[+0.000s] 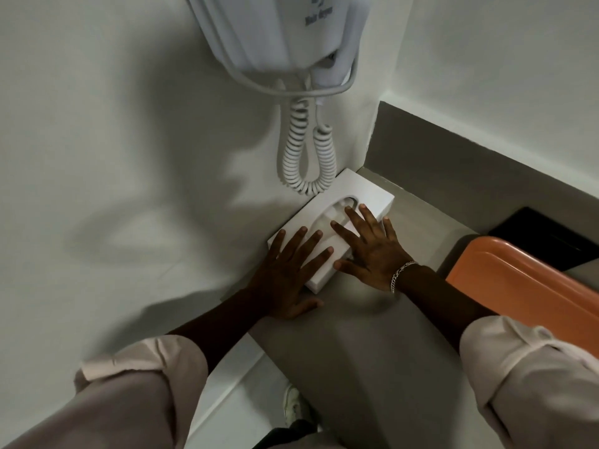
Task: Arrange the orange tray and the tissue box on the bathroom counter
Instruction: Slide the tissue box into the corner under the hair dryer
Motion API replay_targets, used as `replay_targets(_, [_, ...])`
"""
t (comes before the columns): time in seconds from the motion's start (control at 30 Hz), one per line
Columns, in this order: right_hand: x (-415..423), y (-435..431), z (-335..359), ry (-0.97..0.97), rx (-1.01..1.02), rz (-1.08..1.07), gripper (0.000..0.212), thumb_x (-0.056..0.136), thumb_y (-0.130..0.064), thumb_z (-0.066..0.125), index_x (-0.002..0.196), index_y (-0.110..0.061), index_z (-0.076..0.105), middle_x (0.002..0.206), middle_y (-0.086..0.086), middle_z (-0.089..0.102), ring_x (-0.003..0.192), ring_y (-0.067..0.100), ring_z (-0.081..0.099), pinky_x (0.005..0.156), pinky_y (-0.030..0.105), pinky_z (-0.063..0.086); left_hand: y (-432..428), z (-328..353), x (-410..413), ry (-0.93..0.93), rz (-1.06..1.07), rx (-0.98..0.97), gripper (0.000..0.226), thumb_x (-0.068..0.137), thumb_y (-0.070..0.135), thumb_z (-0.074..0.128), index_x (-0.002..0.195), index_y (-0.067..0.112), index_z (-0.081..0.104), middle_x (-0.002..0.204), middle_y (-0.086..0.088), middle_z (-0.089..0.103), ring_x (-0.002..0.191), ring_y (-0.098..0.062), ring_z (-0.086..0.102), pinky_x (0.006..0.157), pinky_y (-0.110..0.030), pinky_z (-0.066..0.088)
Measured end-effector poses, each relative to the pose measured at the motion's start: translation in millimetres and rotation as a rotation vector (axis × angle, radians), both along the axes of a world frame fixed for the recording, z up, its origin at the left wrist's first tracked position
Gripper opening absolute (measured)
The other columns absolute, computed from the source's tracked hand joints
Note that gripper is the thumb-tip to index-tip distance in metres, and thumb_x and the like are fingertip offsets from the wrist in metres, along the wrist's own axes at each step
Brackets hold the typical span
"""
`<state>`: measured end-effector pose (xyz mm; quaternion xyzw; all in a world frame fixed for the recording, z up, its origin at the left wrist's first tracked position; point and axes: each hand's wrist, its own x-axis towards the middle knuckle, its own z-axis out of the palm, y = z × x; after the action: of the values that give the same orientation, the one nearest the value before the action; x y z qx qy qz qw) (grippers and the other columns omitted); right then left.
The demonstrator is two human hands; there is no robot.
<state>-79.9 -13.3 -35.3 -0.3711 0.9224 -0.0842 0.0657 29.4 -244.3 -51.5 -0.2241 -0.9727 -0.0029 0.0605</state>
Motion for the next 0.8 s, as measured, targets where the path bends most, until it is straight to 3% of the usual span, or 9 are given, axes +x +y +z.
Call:
replay_targets(0.27, [-37, 15, 0, -0.014, 0.014, -0.018, 0.083, 0.081, -0.082, 0.027, 0.144, -0.050, -0.017, 0.166, 0.001, -0.009, 0.152, 0.027, -0.013, 0.118, 0.064, 0.004, 15, -2, -36, 0.012, -0.013, 0.001, 0.100, 0.082, 0.081, 0.041, 0.157, 0.020, 0.016, 0.167, -0.015, 0.014, 0.155, -0.038, 0.005, 0.121, -0.066, 0.012])
replay_targets(0.57, [-68, 27, -3, -0.004, 0.000, -0.024, 0.083, 0.077, -0.084, 0.022, 0.141, -0.052, -0.020, 0.165, 0.000, -0.013, 0.152, 0.027, -0.015, 0.118, 0.063, 0.003, 27, 0, -65, 0.049, -0.031, -0.012, 0.101, 0.082, 0.080, 0.044, 0.157, 0.020, 0.016, 0.167, -0.016, 0.014, 0.155, -0.038, 0.005, 0.122, -0.066, 0.011])
replay_targets(0.8, [-79, 30, -4, -0.013, 0.025, -0.028, 0.086, 0.073, -0.088, 0.021, 0.134, -0.060, -0.033, 0.156, -0.007, -0.029, 0.146, 0.023, -0.025, 0.115, 0.062, -0.003, 31, -6, -75, 0.005, -0.034, -0.013, 0.100, 0.084, 0.080, 0.040, 0.158, 0.020, 0.010, 0.169, -0.013, 0.005, 0.155, -0.038, -0.001, 0.122, -0.067, 0.008])
